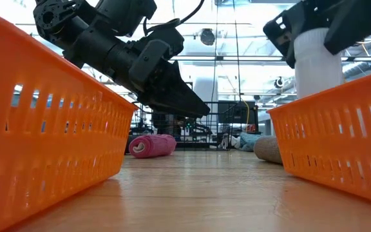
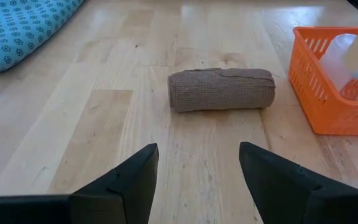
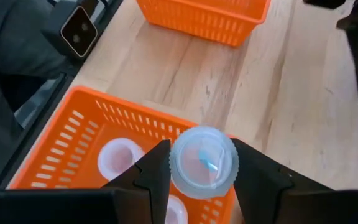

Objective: Pick & Place Medicine items
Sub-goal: Put the transparent pill bottle into the right orange basket

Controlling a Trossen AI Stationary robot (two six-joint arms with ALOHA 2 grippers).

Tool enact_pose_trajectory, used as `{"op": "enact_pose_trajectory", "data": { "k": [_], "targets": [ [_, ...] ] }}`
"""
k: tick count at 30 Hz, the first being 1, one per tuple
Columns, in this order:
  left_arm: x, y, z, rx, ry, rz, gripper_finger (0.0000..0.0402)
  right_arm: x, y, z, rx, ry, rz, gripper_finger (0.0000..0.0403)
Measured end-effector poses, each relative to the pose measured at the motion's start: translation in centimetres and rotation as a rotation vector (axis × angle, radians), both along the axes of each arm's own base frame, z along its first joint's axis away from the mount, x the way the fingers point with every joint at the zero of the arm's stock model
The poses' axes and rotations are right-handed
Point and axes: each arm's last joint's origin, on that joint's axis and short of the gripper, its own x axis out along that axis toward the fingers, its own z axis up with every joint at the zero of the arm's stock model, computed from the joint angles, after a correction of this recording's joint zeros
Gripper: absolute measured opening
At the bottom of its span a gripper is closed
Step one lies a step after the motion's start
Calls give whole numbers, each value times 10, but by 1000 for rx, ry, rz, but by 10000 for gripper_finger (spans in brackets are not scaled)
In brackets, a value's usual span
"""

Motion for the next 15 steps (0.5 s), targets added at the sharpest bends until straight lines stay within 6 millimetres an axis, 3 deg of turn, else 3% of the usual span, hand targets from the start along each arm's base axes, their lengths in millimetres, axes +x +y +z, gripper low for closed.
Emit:
{"op": "enact_pose_trajectory", "data": {
  "k": [15],
  "targets": [
    [0, 0, 0, 0, 0, 0, 220, -7, -4, -21, 20, 2, 50, 133]
  ]
}}
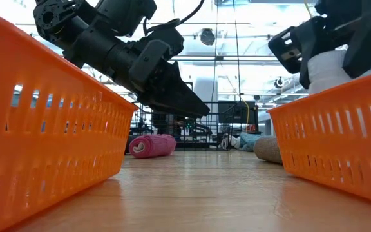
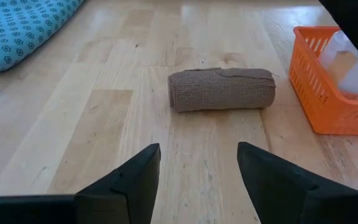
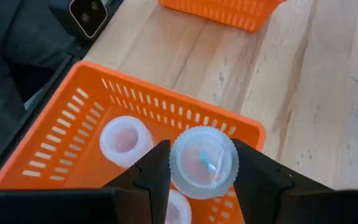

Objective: Pick & Place Medicine items
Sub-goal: Put the transparent pill bottle into the right orange basket, then put the brown bandage into the left orange basket

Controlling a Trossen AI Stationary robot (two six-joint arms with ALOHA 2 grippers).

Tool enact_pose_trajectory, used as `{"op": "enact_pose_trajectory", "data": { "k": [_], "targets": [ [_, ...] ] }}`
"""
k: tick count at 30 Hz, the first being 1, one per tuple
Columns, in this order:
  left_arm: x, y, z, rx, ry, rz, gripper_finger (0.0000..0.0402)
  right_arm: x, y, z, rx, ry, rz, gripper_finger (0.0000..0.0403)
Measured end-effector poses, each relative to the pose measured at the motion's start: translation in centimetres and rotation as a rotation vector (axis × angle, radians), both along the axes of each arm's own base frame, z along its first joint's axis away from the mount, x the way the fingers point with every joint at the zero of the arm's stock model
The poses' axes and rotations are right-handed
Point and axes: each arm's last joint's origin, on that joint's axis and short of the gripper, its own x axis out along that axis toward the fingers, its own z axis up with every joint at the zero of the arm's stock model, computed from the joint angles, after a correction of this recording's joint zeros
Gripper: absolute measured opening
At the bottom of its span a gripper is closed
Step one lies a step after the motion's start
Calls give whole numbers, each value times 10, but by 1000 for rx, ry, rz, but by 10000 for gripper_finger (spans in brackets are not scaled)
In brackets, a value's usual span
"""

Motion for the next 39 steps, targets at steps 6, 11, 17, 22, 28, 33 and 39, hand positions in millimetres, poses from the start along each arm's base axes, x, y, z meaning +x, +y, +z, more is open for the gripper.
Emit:
{"op": "enact_pose_trajectory", "data": {
  "k": [6, 11, 17, 22, 28, 33, 39],
  "targets": [
    [0, 0, 0, 4, 0, -2, 223, 0, -5, -6, 5, -12, -15, 133],
    [0, 0, 0, 4, 0, -2, 225, 0, -6, -8, 16, -17, 9, 133],
    [0, 0, 0, 4, 0, -2, 225, -1, -5, -8, 45, -1, 15, 141],
    [0, 0, 0, 4, 0, -2, 225, -1, -5, -8, 47, 0, 13, 164],
    [0, 0, 0, 4, 0, -2, 225, -1, -5, -8, 39, -2, 18, 161],
    [0, 0, 0, 4, 1, -2, 225, -1, -5, -8, 37, 4, 17, 155],
    [0, 0, 0, 4, 0, -2, 225, -1, -5, -8, 38, -4, 14, 156]
  ]
}}
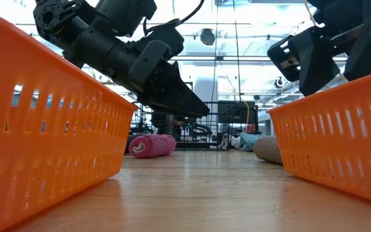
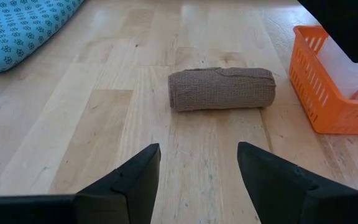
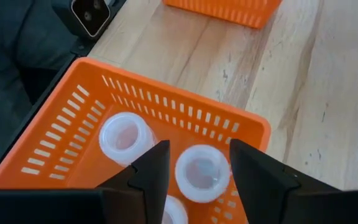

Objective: Pick & Place Medicine items
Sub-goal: Put the brown bandage into the left orange basket

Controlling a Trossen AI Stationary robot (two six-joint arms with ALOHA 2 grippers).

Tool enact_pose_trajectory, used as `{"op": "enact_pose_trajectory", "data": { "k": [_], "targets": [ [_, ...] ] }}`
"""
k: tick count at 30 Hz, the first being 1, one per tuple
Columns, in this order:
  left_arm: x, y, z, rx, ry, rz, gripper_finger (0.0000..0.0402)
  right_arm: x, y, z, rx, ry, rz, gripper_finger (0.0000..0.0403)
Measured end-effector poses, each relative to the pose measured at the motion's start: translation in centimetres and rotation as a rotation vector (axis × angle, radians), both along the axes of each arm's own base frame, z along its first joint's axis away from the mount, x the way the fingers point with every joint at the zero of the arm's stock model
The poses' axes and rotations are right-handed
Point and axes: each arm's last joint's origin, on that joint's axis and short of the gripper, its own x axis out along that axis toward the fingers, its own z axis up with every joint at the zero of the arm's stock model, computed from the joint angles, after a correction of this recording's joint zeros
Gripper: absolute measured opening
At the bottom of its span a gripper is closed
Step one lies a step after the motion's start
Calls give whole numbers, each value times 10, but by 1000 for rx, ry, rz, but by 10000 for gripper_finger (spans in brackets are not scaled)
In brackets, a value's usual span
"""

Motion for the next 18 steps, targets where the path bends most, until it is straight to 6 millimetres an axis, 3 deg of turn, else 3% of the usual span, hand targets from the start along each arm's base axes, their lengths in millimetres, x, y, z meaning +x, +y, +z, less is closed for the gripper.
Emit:
{"op": "enact_pose_trajectory", "data": {
  "k": [5, 10, 18],
  "targets": [
    [-1, 2, 5, -1, -7, 5, 225, 1, -1, 6, 19, -33, -3, 155],
    [-12, 10, 40, 51, -37, -3, 225, -3, -8, 27, 69, -94, -33, 152],
    [-38, 23, 92, 81, -88, 17, 225, -11, -30, 61, 232, -166, -377, 142]
  ]
}}
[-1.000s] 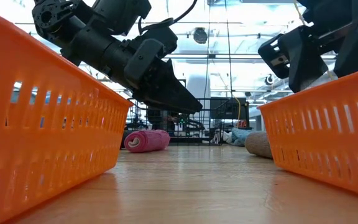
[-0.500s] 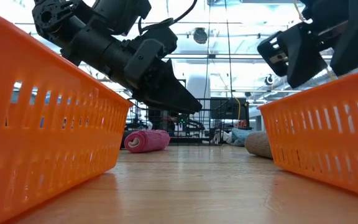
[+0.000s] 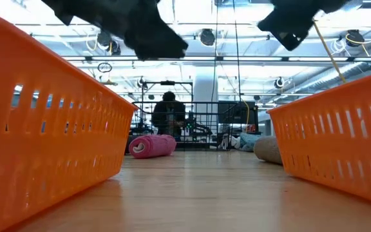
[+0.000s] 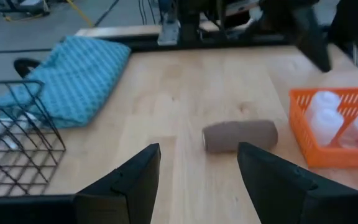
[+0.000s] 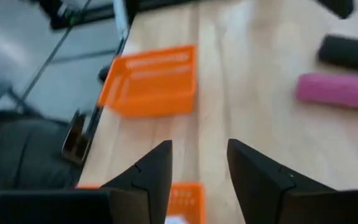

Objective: Pick & Place Medicine items
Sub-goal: Put the brown bandage into the left orange basket

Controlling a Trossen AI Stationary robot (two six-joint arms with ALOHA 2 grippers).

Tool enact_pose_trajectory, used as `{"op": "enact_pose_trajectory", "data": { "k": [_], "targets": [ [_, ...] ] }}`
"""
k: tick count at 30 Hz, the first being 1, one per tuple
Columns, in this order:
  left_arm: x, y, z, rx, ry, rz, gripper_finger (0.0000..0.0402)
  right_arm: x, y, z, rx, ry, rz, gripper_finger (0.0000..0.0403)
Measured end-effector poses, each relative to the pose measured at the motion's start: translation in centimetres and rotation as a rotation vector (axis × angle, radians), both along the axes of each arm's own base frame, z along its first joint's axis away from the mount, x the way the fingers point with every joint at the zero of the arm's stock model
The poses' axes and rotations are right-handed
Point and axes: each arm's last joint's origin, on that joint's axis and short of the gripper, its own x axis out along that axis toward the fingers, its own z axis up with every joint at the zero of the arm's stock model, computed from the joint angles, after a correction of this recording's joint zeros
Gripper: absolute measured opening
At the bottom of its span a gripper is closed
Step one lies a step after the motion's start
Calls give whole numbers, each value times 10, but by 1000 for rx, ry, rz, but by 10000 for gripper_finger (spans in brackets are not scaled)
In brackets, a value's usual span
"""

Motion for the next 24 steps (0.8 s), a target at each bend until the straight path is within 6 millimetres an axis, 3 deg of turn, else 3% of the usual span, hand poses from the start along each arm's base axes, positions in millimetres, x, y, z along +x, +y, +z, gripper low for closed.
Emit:
{"op": "enact_pose_trajectory", "data": {
  "k": [6, 10, 18, 24],
  "targets": [
    [-3, -1, 4, -7, -9, -5, 225, 8, -8, 13, -12, -140, -27, 143],
    [-3, -1, -3, -25, 41, 4, 225, 9, -14, 9, -14, -99, -55, 142],
    [-4, -1, -6, -44, 74, 16, 225, 4, -28, -42, -239, 297, -139, 172],
    [-4, -1, -5, -39, 73, 14, 225, 13, -25, -84, -404, 392, -56, 205]
  ]
}}
